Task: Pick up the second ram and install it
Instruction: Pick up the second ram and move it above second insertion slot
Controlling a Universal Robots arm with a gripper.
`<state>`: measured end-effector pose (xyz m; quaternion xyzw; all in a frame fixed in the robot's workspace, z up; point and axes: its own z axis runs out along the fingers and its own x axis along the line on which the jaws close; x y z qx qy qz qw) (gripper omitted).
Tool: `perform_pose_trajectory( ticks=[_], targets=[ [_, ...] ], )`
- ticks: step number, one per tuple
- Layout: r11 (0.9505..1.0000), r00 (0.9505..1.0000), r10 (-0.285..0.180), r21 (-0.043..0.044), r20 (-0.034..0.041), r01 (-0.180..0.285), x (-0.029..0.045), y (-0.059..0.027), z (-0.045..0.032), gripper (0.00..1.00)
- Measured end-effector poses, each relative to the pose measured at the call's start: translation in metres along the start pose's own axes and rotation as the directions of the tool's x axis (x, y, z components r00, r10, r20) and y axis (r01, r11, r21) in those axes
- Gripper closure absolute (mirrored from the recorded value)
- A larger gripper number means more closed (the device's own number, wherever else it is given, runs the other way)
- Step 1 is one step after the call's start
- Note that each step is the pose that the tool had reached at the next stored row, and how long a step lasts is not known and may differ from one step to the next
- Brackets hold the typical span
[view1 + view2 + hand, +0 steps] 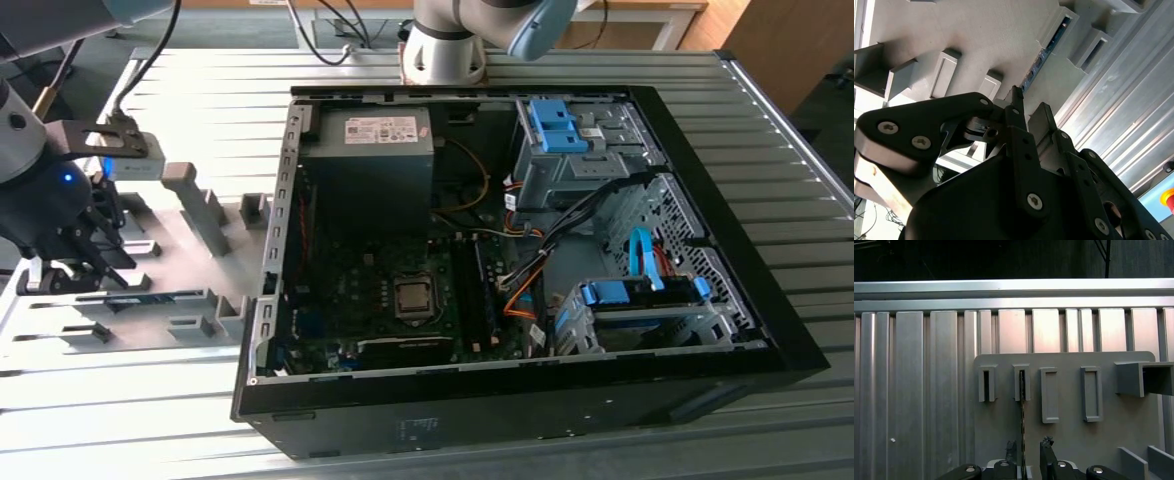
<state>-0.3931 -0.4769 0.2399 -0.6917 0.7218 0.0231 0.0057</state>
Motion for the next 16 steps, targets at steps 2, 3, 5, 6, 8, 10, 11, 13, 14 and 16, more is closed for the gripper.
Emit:
perform_pose_trajectory(
  ticks=[2,3,5,6,8,10,11,13,14,16],
  targets=[
    [1.0000,1.0000,0.000,0.0000,0.0000,0.000,0.0000,0.0000,0.0001,0.68],
    [1.0000,1.0000,0.000,0.0001,0.0000,0.000,0.0001,0.0000,0.0001,0.68],
    [1.0000,1.0000,0.000,0.0000,-0.0002,0.000,0.0002,-0.0001,0.0002,0.68],
    [1.0000,1.0000,0.000,0.0001,-0.0001,0.000,0.0003,0.0000,0.0006,0.68],
    [1.0000,1.0000,0.000,-0.0001,-0.0002,0.000,0.0006,-0.0001,0.0019,0.68],
    [1.0000,1.0000,-0.004,-0.0007,-0.0003,0.004,0.0009,-0.0002,0.0044,0.68],
    [1.0000,1.0000,-0.006,-0.0010,-0.0004,0.006,0.0010,-0.0002,0.0058,0.68],
    [1.0000,1.0000,-0.006,-0.0010,-0.0004,0.006,0.0012,-0.0003,0.0089,0.68],
    [1.0000,1.0000,-0.006,-0.0010,-0.0004,0.006,0.0012,-0.0003,0.0100,0.68],
    [1.0000,1.0000,-0.006,-0.0012,-0.0005,0.006,0.0013,-0.0004,0.0113,0.68]
  ],
)
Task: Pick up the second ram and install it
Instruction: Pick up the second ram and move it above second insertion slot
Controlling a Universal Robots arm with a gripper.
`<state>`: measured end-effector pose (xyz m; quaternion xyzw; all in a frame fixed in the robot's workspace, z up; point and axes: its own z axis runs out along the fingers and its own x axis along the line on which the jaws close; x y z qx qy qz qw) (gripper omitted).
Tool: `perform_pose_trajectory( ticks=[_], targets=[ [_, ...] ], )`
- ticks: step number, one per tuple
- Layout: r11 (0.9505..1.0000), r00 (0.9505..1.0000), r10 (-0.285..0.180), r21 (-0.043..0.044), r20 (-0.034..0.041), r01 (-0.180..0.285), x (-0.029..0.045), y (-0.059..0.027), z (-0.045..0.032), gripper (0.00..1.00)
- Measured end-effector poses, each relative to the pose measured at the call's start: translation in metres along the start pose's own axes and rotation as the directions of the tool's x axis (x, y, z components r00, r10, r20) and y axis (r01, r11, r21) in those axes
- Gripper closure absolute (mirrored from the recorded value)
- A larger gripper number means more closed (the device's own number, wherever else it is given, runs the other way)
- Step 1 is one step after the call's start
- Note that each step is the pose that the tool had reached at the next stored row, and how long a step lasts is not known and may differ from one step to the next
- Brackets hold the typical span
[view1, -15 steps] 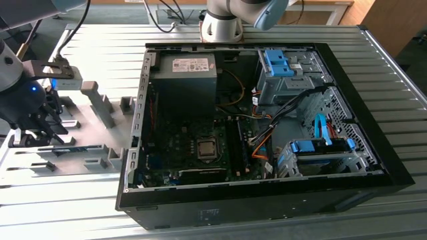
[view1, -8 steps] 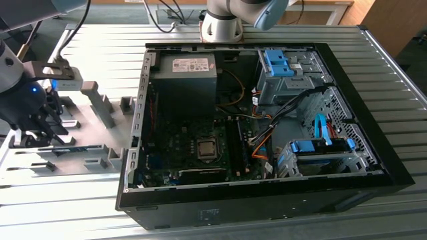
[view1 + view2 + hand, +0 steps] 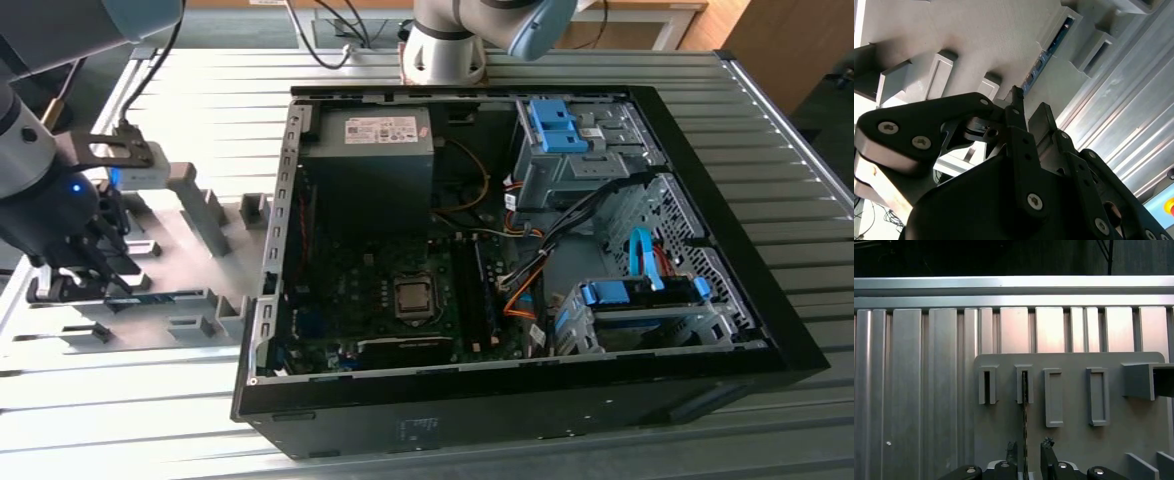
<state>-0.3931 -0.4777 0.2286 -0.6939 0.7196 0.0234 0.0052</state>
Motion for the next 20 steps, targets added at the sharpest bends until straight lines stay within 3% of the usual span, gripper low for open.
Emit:
perform_pose_trajectory(
  ticks=[20],
  targets=[
    [1.0000,1.0000,0.000,0.0001,0.0001,0.000,0.0003,-0.0002,0.0082,0.68]
  ],
)
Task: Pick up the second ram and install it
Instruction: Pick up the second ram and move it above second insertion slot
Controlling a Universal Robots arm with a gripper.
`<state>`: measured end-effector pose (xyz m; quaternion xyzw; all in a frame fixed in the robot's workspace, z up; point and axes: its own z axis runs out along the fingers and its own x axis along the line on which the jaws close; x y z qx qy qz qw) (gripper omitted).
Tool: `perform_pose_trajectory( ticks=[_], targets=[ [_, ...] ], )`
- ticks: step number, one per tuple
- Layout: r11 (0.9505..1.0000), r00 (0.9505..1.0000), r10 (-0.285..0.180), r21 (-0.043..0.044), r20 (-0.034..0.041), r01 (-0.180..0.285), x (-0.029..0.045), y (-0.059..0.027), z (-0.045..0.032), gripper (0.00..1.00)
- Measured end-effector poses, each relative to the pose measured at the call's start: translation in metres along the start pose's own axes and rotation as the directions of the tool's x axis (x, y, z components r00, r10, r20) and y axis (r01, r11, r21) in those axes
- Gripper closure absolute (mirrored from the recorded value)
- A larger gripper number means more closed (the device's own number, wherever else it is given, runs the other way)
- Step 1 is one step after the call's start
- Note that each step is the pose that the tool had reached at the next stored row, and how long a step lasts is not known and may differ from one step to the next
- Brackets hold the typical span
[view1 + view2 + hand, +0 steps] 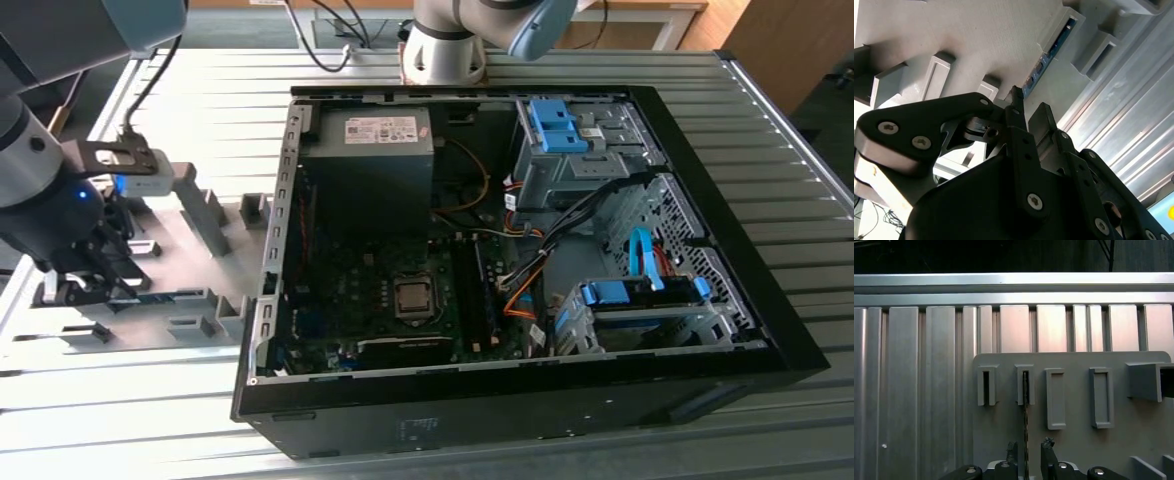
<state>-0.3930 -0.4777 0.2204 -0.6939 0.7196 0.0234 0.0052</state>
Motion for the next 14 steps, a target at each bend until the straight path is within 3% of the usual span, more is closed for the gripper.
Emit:
perform_pose_trajectory(
  ticks=[14],
  targets=[
    [1.0000,1.0000,0.000,0.0000,0.0000,0.000,0.0003,-0.0002,0.0068,0.68]
  ],
)
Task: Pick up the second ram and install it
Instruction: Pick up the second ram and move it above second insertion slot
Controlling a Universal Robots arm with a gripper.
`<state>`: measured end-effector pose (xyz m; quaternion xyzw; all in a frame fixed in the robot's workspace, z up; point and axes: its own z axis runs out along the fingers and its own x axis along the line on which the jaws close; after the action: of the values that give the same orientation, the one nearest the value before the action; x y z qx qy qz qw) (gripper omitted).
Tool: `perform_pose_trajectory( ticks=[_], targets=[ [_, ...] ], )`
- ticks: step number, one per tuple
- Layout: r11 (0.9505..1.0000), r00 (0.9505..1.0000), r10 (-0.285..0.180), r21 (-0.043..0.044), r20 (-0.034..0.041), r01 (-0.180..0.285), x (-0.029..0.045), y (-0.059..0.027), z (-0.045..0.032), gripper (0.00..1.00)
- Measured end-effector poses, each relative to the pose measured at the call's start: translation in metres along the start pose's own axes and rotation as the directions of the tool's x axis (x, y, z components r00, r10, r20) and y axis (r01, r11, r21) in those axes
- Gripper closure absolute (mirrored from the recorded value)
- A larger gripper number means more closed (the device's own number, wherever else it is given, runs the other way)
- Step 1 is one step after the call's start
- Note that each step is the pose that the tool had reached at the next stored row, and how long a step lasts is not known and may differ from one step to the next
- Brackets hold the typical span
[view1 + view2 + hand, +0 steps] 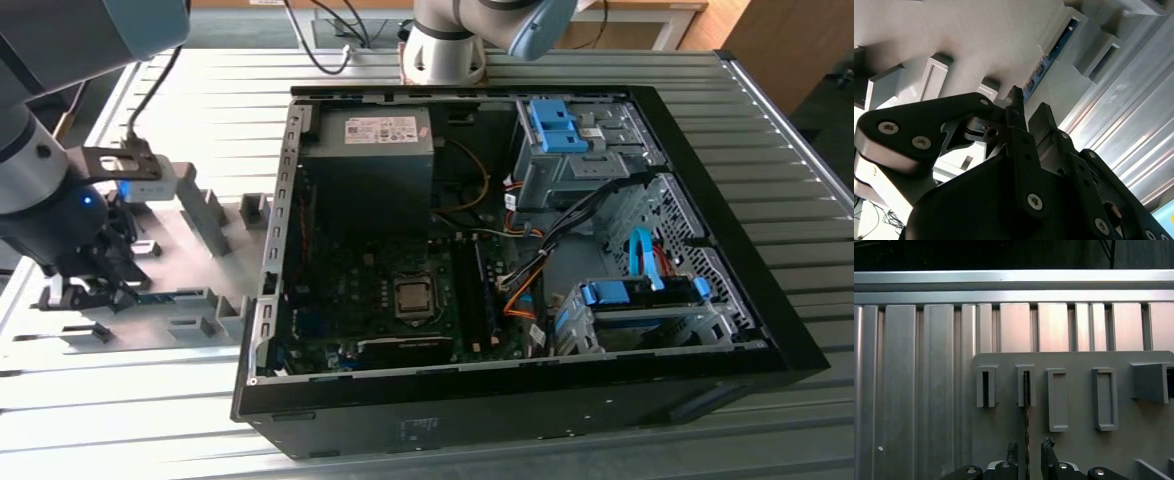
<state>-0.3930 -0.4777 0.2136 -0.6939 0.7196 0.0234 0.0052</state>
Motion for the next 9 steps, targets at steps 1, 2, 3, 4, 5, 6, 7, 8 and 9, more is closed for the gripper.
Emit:
perform_pose_trajectory(
  ticks=[1,2,3,4,5,6,7,8,9],
  targets=[
    [1.0000,1.0000,0.000,0.0000,0.0000,0.000,0.0000,0.0000,0.0007,0.68],
    [1.0000,1.0000,0.000,0.0000,0.0000,0.000,0.0000,0.0000,0.0014,0.68],
    [1.0000,1.0000,0.000,0.0000,0.0000,0.000,0.0001,0.0000,0.0021,0.68],
    [1.0000,1.0000,0.000,0.0000,0.0000,0.000,0.0001,-0.0001,0.0028,0.68],
    [1.0000,1.0000,0.000,0.0000,0.0000,0.000,0.0001,-0.0001,0.0035,0.68],
    [1.0000,1.0000,0.000,0.0000,0.0000,0.000,0.0002,-0.0001,0.0040,0.68],
    [1.0000,1.0000,0.000,0.0000,-0.0001,0.000,0.0002,-0.0001,0.0045,0.68],
    [1.0000,1.0000,0.000,-0.0001,0.0000,0.000,0.0004,0.0000,0.0049,0.68],
    [1.0000,1.0000,0.000,0.0000,-0.0001,0.000,0.0008,-0.0001,0.0052,0.68]
  ],
)
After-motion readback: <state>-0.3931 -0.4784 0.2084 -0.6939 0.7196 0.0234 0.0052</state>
